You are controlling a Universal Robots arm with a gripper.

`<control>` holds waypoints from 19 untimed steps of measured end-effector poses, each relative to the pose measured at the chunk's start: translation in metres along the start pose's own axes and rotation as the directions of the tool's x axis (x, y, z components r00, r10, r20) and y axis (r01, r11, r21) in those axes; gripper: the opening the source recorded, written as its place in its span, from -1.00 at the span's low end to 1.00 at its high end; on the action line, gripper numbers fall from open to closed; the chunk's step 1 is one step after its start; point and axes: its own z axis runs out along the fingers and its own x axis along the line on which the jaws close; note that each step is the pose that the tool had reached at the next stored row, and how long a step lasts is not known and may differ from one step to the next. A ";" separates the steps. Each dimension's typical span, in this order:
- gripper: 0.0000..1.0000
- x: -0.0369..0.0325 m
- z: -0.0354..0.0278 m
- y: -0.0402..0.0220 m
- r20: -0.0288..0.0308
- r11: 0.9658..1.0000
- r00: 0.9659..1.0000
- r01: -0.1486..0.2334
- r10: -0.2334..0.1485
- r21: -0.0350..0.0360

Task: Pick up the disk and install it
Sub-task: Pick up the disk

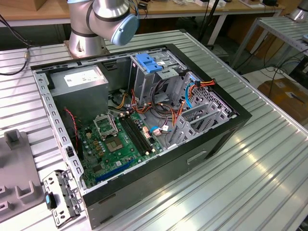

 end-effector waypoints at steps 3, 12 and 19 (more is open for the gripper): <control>-0.25 0.0000 -0.0022 0.0000 0.000 1.000 1.000 0.000 0.000 0.000; -0.25 -0.0003 -0.0130 -0.0002 0.000 1.000 1.000 0.000 0.000 0.000; -0.25 -0.0006 -0.0264 -0.0005 0.000 1.000 1.000 0.000 0.000 0.000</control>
